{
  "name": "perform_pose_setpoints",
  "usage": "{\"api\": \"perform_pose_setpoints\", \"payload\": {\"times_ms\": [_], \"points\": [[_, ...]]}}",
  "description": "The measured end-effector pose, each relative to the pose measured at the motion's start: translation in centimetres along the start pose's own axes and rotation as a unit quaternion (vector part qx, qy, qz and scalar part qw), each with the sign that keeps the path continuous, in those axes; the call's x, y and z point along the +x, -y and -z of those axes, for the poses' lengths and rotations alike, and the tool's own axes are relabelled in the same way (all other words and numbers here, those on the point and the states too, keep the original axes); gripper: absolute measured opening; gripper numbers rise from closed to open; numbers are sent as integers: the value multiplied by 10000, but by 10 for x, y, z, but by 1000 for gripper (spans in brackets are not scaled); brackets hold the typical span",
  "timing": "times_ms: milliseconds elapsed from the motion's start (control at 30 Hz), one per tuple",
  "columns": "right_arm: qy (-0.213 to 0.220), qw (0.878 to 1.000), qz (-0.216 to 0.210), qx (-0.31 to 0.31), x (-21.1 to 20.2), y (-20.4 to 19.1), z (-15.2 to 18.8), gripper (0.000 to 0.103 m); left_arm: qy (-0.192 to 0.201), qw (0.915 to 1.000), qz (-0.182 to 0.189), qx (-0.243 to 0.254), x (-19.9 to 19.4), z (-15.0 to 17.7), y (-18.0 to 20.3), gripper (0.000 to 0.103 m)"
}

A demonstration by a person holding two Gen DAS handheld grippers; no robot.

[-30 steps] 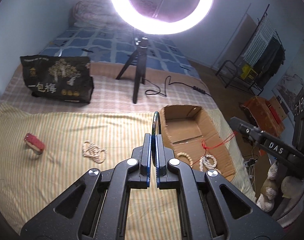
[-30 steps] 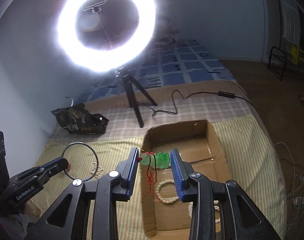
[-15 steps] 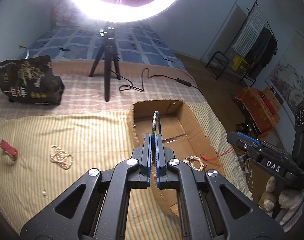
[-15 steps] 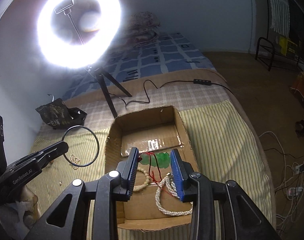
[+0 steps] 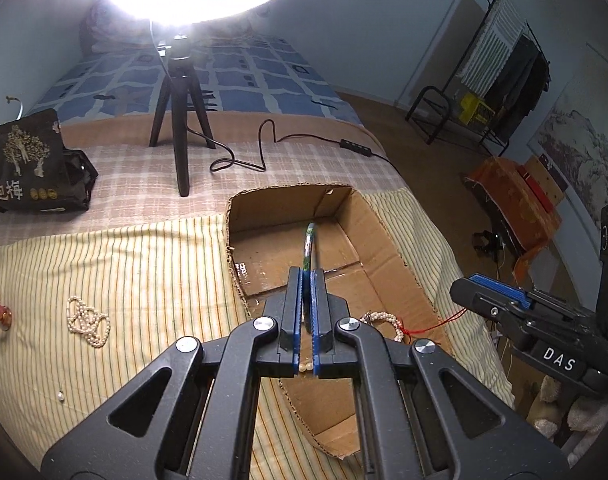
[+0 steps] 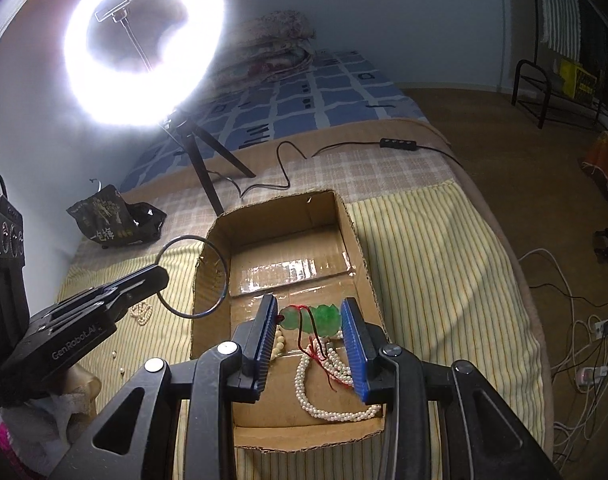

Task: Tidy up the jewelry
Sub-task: 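Carry the black bangle in the left tool while the right tool carries the jade pendant into the box, then open both tools to drop the bangle and pendant into the box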

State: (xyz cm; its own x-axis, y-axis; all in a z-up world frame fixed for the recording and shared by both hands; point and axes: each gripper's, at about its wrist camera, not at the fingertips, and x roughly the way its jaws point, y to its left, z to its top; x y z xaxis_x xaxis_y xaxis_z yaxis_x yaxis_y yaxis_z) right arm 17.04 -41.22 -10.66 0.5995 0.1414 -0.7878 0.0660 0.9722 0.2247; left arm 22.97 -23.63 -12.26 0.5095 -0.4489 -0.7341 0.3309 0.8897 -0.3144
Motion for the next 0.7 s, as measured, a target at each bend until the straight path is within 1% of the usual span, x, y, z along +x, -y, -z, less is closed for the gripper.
{"api": "perform_pose_setpoints", "payload": {"times_ms": [33, 67, 100, 133, 167, 200, 267, 700], "points": [[-16, 10000, 12, -19, 1, 0, 0, 37, -21, 10000, -45, 9, 1, 0, 0, 1], [-34, 10000, 44, -38, 3, 0, 1, 43, -40, 9999, -97, 17, 3, 0, 0, 6], [-78, 9999, 84, -59, 5, -1, 1, 66, -50, 9999, -139, 33, 3, 0, 0, 24], [-80, 9999, 126, -63, 6, -1, 1, 90, -44, 9998, -178, 42, 3, 0, 0, 37], [-18, 9998, 189, -59, 6, -1, 2, 97, -7, 9998, -211, 50, 2, 1, 0, 52], [32, 9997, 219, -65, 5, -1, 3, 98, 52, 9996, -255, 72, 0, 1, 0, 52], [15, 9996, 263, -120, 4, -2, 3, 97, 55, 9994, -318, 99, 0, 1, 0, 52], [-17, 9993, 349, -125, 5, -3, 4, 97, 35, 9992, -378, 97, -2, 1, -4, 53]]}}
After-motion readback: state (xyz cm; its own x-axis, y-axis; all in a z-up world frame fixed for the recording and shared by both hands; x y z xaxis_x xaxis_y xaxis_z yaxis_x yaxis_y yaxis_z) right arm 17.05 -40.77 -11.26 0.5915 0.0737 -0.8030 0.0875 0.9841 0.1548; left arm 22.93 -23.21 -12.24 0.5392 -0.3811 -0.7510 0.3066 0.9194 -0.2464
